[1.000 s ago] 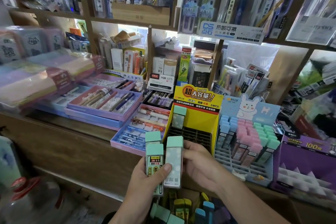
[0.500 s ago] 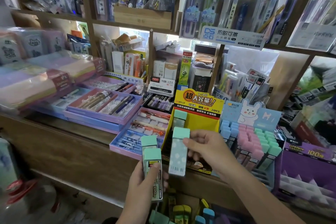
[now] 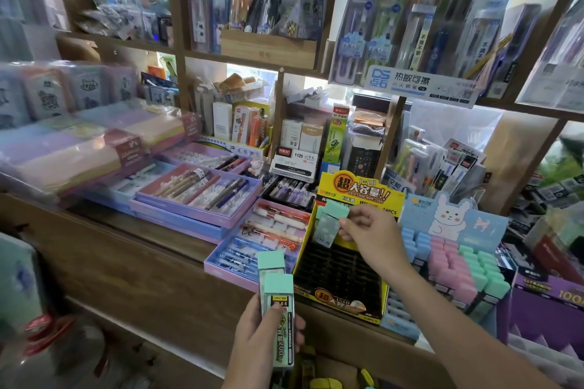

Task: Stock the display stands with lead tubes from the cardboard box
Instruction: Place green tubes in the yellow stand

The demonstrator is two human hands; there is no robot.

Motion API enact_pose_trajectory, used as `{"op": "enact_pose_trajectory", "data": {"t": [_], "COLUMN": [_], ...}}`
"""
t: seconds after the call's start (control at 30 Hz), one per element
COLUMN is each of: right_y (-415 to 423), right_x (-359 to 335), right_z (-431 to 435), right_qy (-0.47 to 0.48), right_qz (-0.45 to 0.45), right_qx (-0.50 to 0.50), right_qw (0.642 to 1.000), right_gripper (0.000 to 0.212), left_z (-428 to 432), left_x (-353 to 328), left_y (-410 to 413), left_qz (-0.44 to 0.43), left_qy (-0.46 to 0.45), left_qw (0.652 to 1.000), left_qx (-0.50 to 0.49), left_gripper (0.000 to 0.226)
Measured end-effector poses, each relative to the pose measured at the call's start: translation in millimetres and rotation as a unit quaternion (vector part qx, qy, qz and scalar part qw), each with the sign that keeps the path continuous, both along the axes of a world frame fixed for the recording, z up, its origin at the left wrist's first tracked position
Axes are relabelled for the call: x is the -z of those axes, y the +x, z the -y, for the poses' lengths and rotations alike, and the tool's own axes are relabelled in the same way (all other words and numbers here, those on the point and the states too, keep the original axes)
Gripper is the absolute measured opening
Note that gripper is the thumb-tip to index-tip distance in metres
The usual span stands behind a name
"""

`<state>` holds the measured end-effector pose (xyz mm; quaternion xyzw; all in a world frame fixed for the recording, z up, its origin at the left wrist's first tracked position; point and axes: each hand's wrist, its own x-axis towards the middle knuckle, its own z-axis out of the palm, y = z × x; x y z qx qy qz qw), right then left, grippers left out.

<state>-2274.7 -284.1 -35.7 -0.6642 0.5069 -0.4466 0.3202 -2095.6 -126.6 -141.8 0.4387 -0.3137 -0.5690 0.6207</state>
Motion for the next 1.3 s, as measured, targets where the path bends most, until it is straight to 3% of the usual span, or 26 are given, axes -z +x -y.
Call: {"op": "enact_pose_trajectory", "data": {"t": [0.23, 0.6, 0.97, 1.1, 1.3], "right_y": [4.7, 12.1, 11.2, 11.0, 12.9], "right_x": [0.0, 13.6, 16.0, 16.5, 18.4], "right_z": [0.8, 2.0, -14.9, -42.2, -71.8], "right_qy": [-0.005, 0.028, 0.005, 0.080, 0.138], "right_qz": [-0.037, -0.082, -0.108, -0.047, -0.063], "right_qx": [-0.012, 0.019, 0.057, -0.071, -0.217], "right_qw": [0.999, 0.996, 0.992, 0.993, 0.964], "right_gripper": [0.021, 0.008, 0.014, 0.014, 0.018], "left_z": [0.5, -2.7, -5.5, -4.5, -2.5], "left_x": [-0.7, -6.9, -12.2, -10.1, -11.3], "left_y": [-1.4, -4.0, -8.3, -8.4, -10.3], "left_qz": [0.007, 0.018, 0.024, 0.034, 0.049], "left_qy": [0.001, -0.007, -0.005, -0.017, -0.028], "left_qw": [1.000, 1.000, 1.000, 0.999, 0.998], "left_qx": [-0.001, -0.001, -0.012, -0.007, -0.002], "left_gripper": [0.023, 0.021, 0.034, 0.025, 0.036]}}
